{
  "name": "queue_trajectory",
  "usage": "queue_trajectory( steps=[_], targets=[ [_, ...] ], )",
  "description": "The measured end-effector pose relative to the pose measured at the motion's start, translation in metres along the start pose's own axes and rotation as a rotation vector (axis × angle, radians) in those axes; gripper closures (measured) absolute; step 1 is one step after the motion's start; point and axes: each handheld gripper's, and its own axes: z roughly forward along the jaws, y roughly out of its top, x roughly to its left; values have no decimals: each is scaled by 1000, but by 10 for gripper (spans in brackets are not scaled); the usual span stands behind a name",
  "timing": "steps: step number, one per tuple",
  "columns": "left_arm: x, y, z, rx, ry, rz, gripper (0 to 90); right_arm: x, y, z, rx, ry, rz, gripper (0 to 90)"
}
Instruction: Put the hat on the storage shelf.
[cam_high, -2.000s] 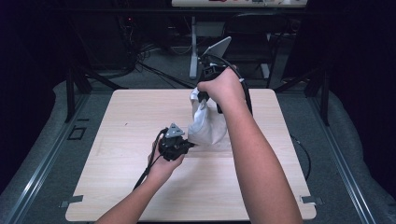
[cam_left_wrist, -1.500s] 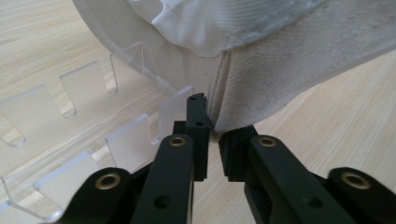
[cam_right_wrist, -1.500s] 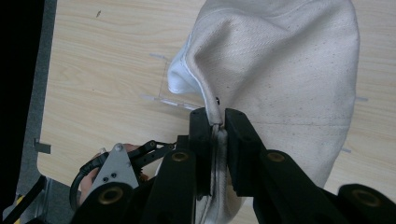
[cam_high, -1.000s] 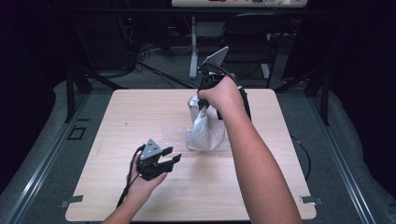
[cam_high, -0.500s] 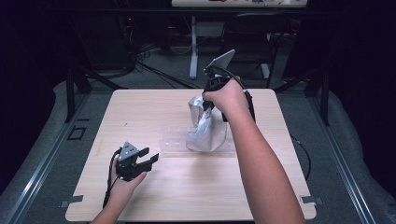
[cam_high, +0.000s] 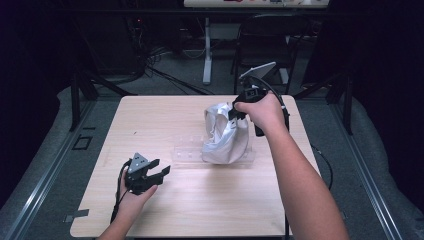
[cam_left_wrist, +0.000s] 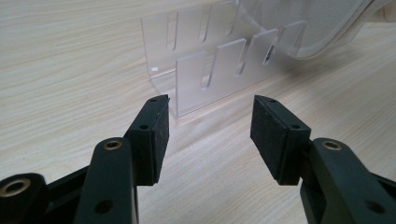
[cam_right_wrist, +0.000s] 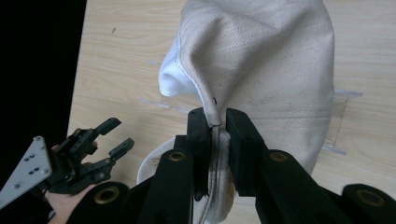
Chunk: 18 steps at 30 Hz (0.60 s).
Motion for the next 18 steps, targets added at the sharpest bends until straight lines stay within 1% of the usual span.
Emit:
queue_trajectory(
  steps=[1,2,3,5,7,8,9,10,13,18],
  targets=[
    [0,0,0,2,-5,-1,477,-1,-1,0,-6,14,13,801],
    [0,0,1,4,-6,-1,477,-5,-2,0,-5,29,4,800],
    [0,-1,1,5,-5,-3,476,-7,-4,0,-13,44,16,798],
    [0,-1,2,5,-5,-4,476,-13,-6,0,-21,67,22,791],
    [0,-1,1,6,-8,-2,474,-18,-7,-1,-25,103,35,780],
    [1,-1,1,3,-7,-3,472,-20,-8,-1,-38,122,39,768],
    [1,-1,1,5,-6,-3,472,-22,-9,-2,-38,131,44,767],
    [1,-1,1,5,-5,-5,471,-22,-9,-2,-34,134,49,767],
    [2,-1,1,7,-5,-13,466,-24,-11,-2,-35,126,40,762],
    [4,-1,0,-6,-2,-21,464,-25,-12,-4,-28,148,40,719]
  ],
)
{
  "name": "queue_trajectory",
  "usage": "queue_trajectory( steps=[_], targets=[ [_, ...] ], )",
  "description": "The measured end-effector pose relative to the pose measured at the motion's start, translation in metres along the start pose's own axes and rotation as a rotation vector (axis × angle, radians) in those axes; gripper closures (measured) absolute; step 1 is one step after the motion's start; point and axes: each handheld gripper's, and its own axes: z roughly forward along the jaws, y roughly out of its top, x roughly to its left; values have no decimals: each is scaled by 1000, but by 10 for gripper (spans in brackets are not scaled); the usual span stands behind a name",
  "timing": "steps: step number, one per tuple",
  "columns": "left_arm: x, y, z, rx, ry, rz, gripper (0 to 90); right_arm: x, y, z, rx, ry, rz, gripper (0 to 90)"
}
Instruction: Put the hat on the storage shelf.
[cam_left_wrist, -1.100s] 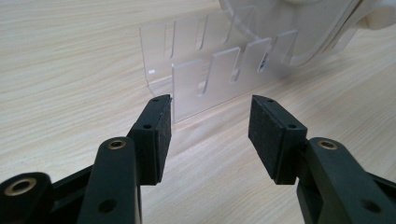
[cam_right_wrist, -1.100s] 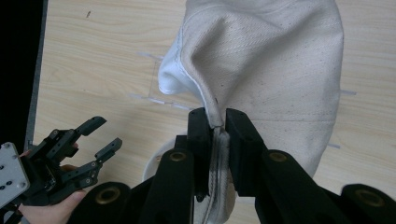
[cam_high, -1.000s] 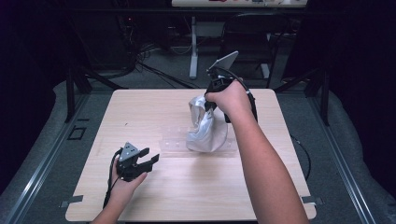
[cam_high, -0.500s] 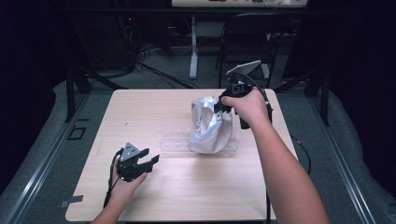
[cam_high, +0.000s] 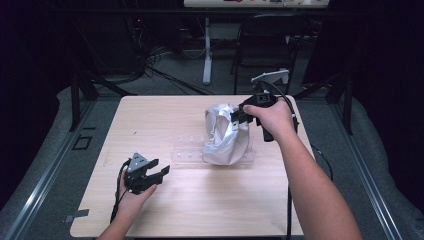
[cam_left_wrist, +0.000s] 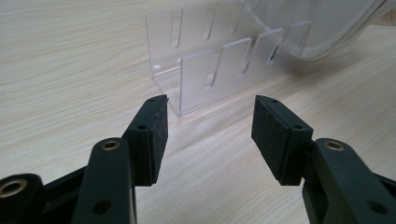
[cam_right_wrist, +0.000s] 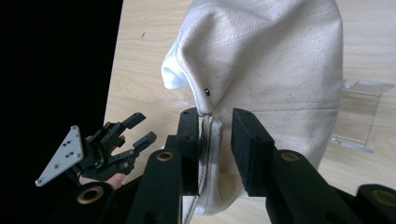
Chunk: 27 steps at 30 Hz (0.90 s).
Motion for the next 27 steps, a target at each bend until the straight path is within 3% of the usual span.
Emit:
queue_trajectory(
  steps=[9,20,27],
  targets=[
    [2,0,-1,-7,0,-5,454,8,-4,-5,3,66,-13,665],
    [2,0,-1,1,0,-7,452,24,-12,-12,-98,74,-113,547],
    [3,0,-1,3,2,-6,452,29,-18,-21,-158,92,-153,484]
  ],
)
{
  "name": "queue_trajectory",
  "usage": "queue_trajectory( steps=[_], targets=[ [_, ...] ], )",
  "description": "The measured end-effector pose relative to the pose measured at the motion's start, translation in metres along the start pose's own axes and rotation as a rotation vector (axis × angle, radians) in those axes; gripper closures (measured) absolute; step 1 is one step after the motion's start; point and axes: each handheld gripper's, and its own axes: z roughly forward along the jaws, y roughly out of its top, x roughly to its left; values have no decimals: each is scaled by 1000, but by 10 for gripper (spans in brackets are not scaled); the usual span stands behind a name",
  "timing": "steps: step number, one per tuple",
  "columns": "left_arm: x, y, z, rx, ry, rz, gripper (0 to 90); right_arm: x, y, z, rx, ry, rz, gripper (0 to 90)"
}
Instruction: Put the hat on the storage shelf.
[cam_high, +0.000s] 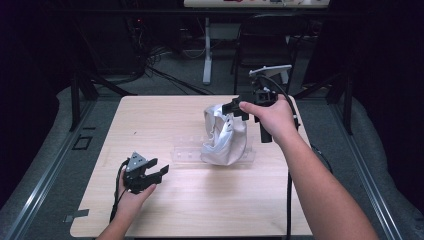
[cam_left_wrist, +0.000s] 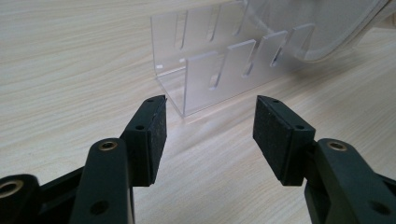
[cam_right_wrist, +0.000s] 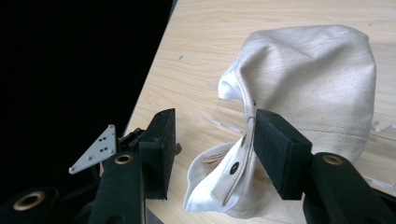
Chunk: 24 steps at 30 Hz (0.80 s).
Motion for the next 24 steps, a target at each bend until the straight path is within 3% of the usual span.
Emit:
queue_trajectory(
  steps=[7,14,18,21,24],
  targets=[
    [1,-1,0,-11,2,-11,451,6,-12,-10,-48,13,-80,451],
    [2,-1,1,-3,1,-11,451,6,-27,-19,-67,65,-71,449],
    [3,-1,1,-4,4,-16,451,4,-36,-20,-126,31,-109,467],
    [5,-1,0,-3,6,-21,451,-1,-40,-23,-109,97,-84,470],
    [6,-1,-1,-4,7,-25,450,-4,-44,-27,-117,101,-107,467]
  ],
)
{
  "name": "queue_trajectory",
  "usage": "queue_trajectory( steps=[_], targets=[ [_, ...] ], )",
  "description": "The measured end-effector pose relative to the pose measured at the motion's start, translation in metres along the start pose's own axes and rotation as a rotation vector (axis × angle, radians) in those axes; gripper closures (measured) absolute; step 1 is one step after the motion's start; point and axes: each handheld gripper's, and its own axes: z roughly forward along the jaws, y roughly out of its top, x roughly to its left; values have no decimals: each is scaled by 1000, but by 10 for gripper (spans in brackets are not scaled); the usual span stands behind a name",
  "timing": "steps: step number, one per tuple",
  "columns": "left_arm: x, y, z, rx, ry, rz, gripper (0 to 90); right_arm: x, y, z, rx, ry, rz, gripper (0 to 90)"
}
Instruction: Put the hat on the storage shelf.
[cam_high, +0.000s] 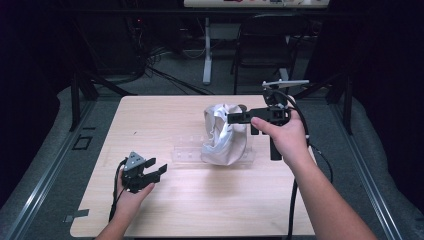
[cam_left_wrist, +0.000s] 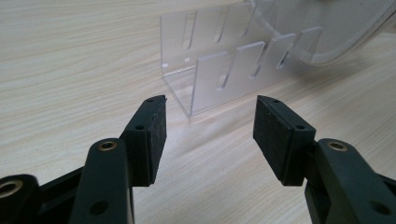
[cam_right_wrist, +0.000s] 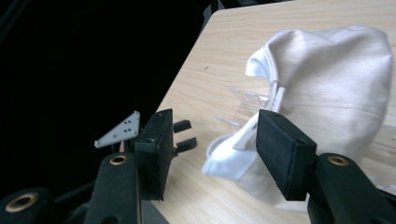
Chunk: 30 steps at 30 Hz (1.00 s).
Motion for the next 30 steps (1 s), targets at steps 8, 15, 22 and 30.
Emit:
queue_trajectory(
  steps=[8,15,22,30],
  targets=[
    [3,0,-2,-11,7,-12,448,-10,-29,-9,-48,38,-16,458],
    [3,0,-2,-8,8,-11,448,-19,-52,-7,-50,30,-21,457],
    [4,0,-2,-9,11,-16,448,-25,-76,-5,-70,50,-14,450],
    [3,0,-2,-5,10,-9,448,-31,-102,-8,-109,81,5,441]
  ],
)
